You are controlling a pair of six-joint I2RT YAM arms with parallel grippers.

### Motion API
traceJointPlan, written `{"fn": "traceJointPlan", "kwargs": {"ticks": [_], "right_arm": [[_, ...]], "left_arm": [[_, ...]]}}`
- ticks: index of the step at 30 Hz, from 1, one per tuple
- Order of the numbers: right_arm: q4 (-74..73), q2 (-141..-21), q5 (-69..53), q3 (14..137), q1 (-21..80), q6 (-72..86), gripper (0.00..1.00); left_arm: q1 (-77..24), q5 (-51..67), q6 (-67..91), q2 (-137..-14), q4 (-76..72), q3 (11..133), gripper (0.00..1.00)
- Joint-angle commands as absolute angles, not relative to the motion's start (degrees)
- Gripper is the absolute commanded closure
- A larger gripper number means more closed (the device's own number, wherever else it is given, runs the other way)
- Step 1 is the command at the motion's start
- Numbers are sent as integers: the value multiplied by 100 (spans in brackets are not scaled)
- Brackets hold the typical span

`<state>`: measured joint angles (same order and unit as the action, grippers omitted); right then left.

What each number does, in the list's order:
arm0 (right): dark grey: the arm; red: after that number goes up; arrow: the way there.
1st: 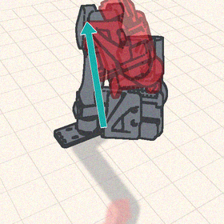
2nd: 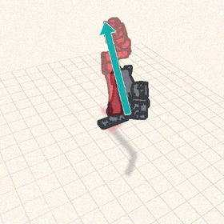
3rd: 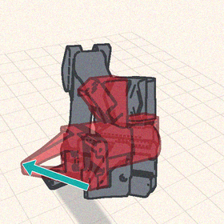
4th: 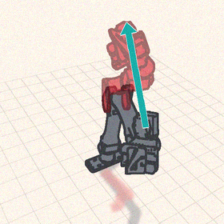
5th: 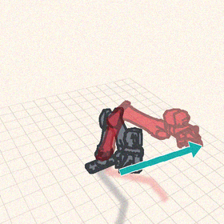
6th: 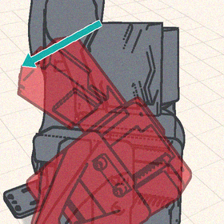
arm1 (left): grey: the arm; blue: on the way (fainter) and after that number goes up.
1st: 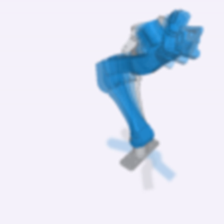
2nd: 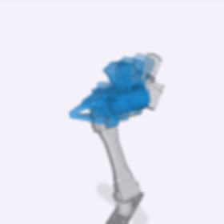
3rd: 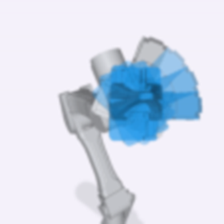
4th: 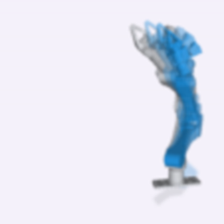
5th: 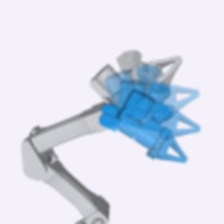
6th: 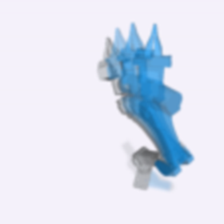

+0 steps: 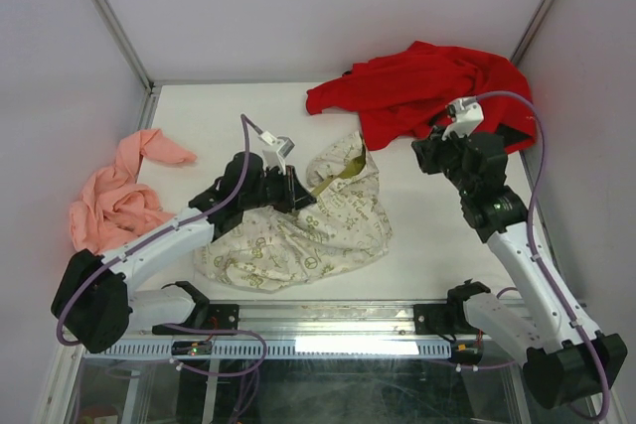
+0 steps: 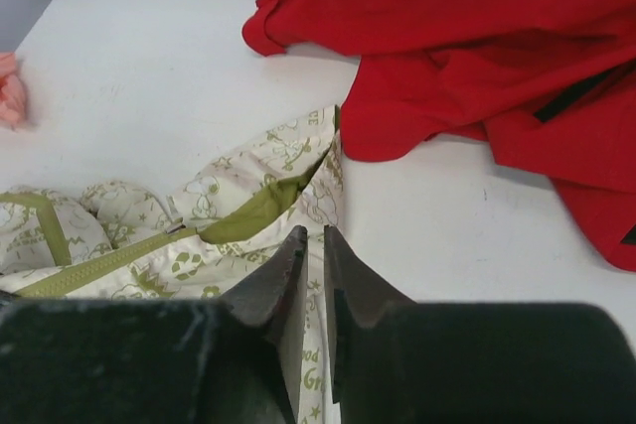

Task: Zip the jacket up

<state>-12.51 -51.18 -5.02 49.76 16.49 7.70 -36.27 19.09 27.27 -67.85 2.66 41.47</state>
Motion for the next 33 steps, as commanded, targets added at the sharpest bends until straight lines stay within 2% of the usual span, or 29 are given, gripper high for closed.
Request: {"fn": "traceJointPlan", "kwargs": {"ticks": [1,6,9,14,16,24,28,33], "right_arm": [[-1357,-4893,-769,4698,1669,729,80],[-1437,-4424,-489,4381,1664,904,56],[-1705,-4039,-93,4351,1667,948,36],[-2276,-3387,457,4435,1666,981,21],[-2468,-3098,557,4476,1662,967,2],[-2952,-2088,1249,4516,1664,874,1],[-2808,-1617,1609,4312,1661,1008,1],[-2510,-953,1755,4008,1662,1001,1]], "left_arm": [[-3594,1880,3029,-6891,249,3806,85],[-3599,1577,3430,-7198,264,3453,55],[-3588,1310,3475,-7198,475,3660,37],[-3524,331,3340,-6477,1262,4112,12],[-3463,-97,3268,-6033,1679,4295,2],[-3441,-1772,2583,-3999,2997,5071,1],[-3435,-2382,2082,-2877,3044,5150,1],[-3440,-2979,1616,-1886,2568,4684,1]]}}
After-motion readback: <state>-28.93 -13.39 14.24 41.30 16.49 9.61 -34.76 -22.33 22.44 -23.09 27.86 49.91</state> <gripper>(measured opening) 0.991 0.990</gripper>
